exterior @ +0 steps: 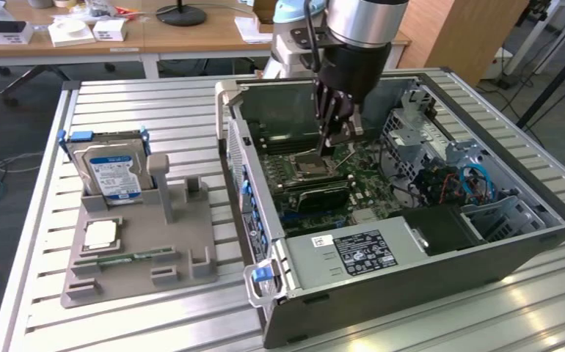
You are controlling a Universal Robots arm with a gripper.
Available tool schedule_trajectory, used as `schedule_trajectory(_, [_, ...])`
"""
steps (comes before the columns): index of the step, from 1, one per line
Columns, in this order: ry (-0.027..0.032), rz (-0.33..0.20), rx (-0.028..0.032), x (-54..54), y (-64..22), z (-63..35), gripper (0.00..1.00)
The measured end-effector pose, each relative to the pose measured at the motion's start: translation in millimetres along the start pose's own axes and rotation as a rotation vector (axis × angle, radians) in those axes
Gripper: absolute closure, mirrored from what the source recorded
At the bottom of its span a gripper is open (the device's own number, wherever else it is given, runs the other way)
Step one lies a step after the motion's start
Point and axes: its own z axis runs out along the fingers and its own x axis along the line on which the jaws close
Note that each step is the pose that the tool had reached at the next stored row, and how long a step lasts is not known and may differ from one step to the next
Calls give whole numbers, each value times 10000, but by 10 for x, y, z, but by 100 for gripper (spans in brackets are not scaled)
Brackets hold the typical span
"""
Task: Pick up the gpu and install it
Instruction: 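Press down on the gpu until it lock into place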
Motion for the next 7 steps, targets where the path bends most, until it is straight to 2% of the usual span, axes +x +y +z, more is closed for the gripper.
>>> schedule_trajectory(7, [-1, 1, 0, 0, 0, -4, 90])
